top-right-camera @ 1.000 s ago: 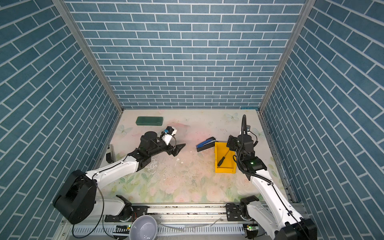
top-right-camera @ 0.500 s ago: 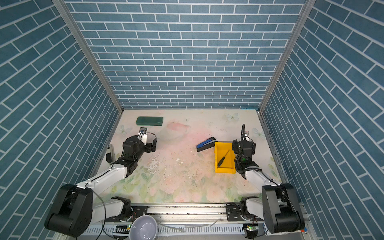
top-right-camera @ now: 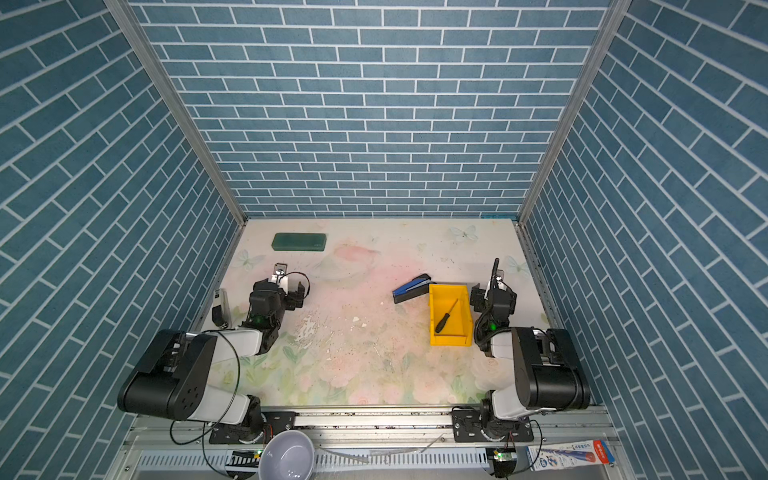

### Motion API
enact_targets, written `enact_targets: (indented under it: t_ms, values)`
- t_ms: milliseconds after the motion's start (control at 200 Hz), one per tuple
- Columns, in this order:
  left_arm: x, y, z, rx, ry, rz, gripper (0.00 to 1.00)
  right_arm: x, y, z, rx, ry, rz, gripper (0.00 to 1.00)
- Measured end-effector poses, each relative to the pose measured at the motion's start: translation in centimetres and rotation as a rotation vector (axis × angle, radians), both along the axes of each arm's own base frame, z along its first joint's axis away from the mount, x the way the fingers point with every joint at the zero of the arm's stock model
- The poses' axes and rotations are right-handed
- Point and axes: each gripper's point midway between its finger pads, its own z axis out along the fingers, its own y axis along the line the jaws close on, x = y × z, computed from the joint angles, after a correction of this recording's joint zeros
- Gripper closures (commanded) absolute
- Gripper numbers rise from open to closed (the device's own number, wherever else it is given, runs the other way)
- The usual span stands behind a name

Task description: Put the screwdriver in the bin

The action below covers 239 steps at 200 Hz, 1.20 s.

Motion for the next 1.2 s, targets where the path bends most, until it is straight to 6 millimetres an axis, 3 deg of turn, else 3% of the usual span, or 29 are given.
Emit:
enact_targets:
  t_ms: [115, 1195]
  values:
    - [0.0, 1.3, -0.8, -0.027, 0.0, 0.041, 0.0, 0.2, 0.2, -0.1, 0.006, -0.009, 0.014, 0.13]
    - [0.3, 1.2, -0.4, -0.065, -0.024, 0.035, 0.0, 0.8, 1.1, -0.6, 0.026, 0.03, 0.068, 0.15]
